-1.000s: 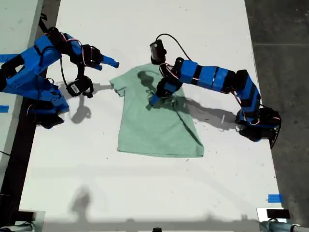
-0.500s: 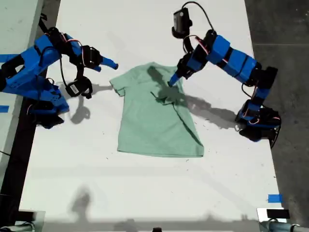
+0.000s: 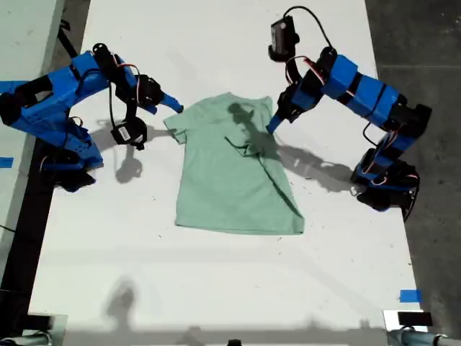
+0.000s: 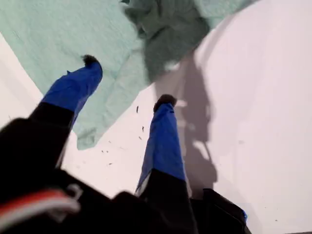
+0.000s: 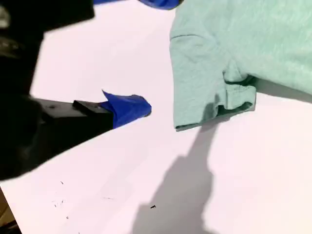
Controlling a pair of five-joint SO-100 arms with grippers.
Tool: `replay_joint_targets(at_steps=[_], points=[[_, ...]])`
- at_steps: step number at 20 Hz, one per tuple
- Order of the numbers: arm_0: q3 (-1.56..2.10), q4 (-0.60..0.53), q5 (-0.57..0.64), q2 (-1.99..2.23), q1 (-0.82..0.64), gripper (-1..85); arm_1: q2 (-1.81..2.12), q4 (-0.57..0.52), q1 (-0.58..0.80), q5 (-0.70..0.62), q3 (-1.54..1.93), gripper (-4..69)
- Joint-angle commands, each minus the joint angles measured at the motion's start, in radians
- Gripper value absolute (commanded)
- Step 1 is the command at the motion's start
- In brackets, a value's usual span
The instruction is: Fold tshirt
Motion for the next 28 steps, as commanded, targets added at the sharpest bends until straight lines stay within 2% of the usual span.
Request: replay_joint_targets(at_steps=[1,6,9,10,11,12,18,23,25,28], points=[[-0.044,-0.041,-0.012,-0.061,0.002,30.7,0.114,-0.025,-0.003,-0.012,0.018,24.9],[-0.071,-0.127,-0.014,-0.342,-0.044,31.9,0.236,-0.066,0.0,-0.015,0.14,23.2],[-0.187,-0.129,-0.005,-0.611,-0.054,30.2,0.342,-0.104,0.011,-0.015,0.247,22.2],[-0.227,-0.117,0.005,-0.69,-0.063,23.9,0.377,-0.114,0.015,-0.015,0.284,22.0],[-0.249,-0.114,0.008,-0.744,-0.075,6.8,0.413,-0.124,0.02,-0.015,0.322,21.6],[-0.252,-0.124,0.021,-0.762,-0.081,0.1,0.448,-0.138,0.025,-0.015,0.36,21.1],[-0.249,-0.138,0.008,-0.732,-0.091,0.1,0.584,-0.181,0.058,-0.017,0.506,19.1],[-0.012,-0.11,-0.084,-0.198,-0.193,0.1,0.6,-0.175,0.058,-0.017,0.531,18.3],[-0.094,-0.075,-0.109,-0.19,-0.137,0.1,0.612,-0.175,0.058,-0.014,0.546,18.0],[-0.456,-0.025,-0.135,-0.428,0.031,0.1,0.617,-0.166,0.058,-0.011,0.552,17.5]])
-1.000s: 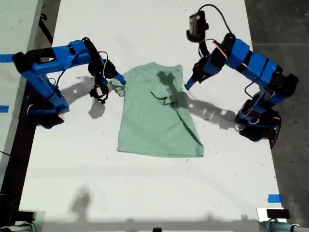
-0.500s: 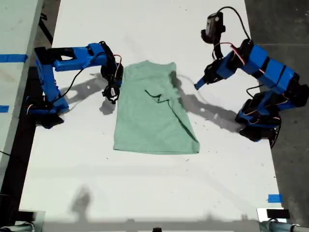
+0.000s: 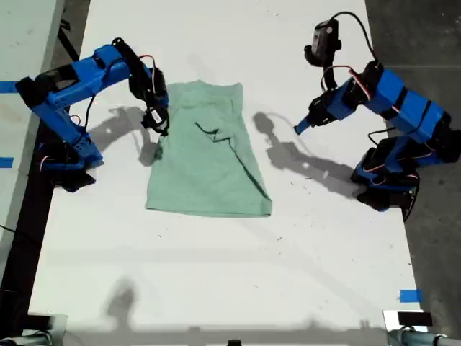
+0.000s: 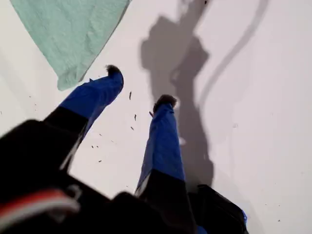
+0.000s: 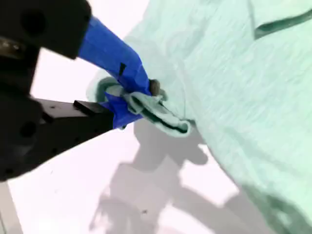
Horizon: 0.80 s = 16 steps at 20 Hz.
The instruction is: Fold tshirt
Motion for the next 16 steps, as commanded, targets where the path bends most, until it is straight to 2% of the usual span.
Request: replay_joint_targets(at_steps=[1,3,5,8,9,10,11,14,16], points=[[-0.414,0.075,-0.015,-0.206,0.135,0.1,0.048,-0.015,0.009,0.003,0.002,17.4],[-0.83,0.196,0.021,-0.5,0.201,0.1,0.071,-0.015,0.008,0.014,0.028,17.1],[-0.904,0.121,0.037,-0.586,0.232,0.1,0.1,-0.015,0.008,0.023,0.057,17.0],[-0.904,0.067,0.064,-0.637,0.229,0.1,0.12,-0.015,0.008,0.034,0.084,16.6],[-0.904,0.037,0.092,-0.657,0.221,8.7,0.12,-0.017,0.006,0.037,0.089,16.5],[-0.902,0.015,0.127,-0.676,0.216,28.3,0.12,-0.018,0.005,0.038,0.092,16.4],[-0.902,0.025,0.133,-0.686,0.199,32.7,0.12,-0.018,0.002,0.043,0.094,16.3],[-0.888,0.17,0.144,-0.601,0.141,36.2,0.121,-0.017,-0.012,0.06,0.104,16.0],[-0.77,0.202,0.143,-0.414,0.14,35.8,0.121,-0.021,-0.049,0.084,0.104,15.9]])
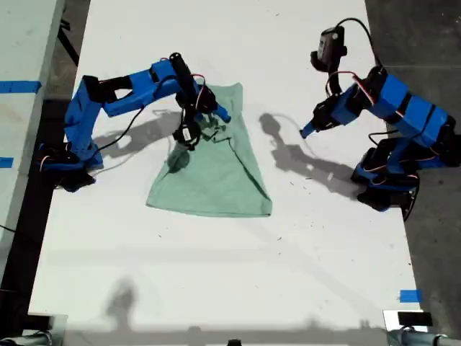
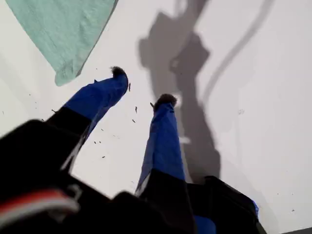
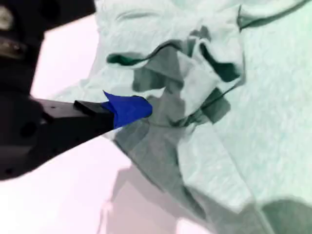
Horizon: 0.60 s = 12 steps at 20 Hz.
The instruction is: Fold tshirt
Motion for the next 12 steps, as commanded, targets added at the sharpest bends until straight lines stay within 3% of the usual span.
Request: replay_joint_targets(at_steps=[1,3,8,12], points=[[0.103,0.057,-0.003,0.333,0.005,35.5,0.029,-0.029,-0.072,0.043,-0.014,15.9],[0.275,0.066,-0.071,0.515,0.069,35.2,0.002,-0.048,-0.146,0.084,-0.04,15.7],[0.833,-0.032,-0.325,0.93,0.245,34.8,-0.187,-0.081,-0.33,0.19,-0.172,14.7],[0.996,-0.074,-0.511,1.051,0.422,34.9,-0.377,-0.081,-0.439,0.259,-0.336,14.7]])
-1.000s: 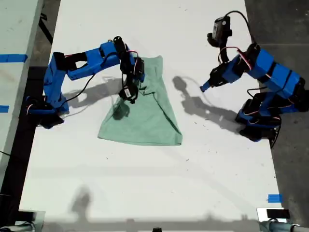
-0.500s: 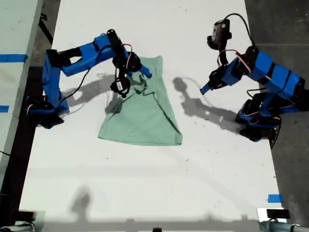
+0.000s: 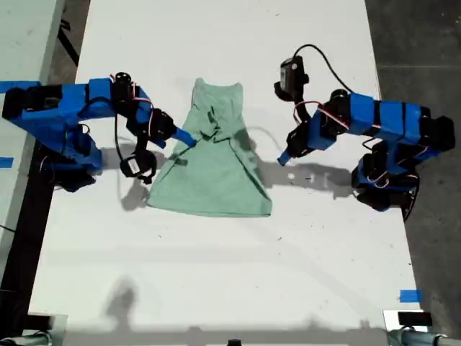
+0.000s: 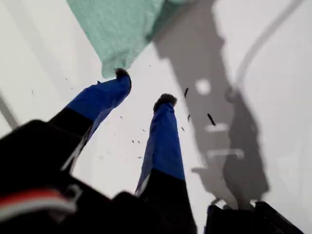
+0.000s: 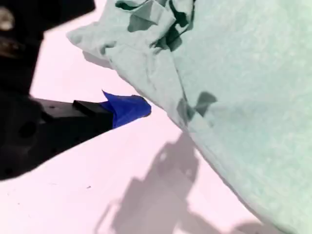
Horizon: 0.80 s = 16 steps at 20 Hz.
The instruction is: Fold tshirt
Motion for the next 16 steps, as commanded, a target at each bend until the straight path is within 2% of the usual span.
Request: replay_joint_targets(at_steps=[1,2,4,6,10,13,16], points=[[0.043,-0.028,-0.104,0.094,0.1,35.0,-0.109,-0.021,-0.075,0.044,-0.17,14.9],[0.052,-0.028,-0.124,0.094,0.118,35.0,-0.16,-0.008,-0.086,0.061,-0.213,16.5],[0.061,-0.034,-0.137,0.095,0.135,35.0,-0.229,-0.008,-0.104,0.08,-0.259,26.1],[0.077,-0.043,-0.137,0.095,0.133,35.0,-0.287,-0.014,-0.112,0.084,-0.268,24.8],[0.098,-0.043,-0.118,0.103,0.112,35.2,-0.423,-0.066,-0.14,0.078,-0.262,29.1],[0.117,-0.044,-0.11,0.109,0.104,35.1,-0.546,-0.149,-0.153,0.063,-0.25,30.6],[0.144,-0.048,-0.112,0.135,0.1,35.1,-0.646,-0.204,-0.146,0.052,-0.25,27.9]])
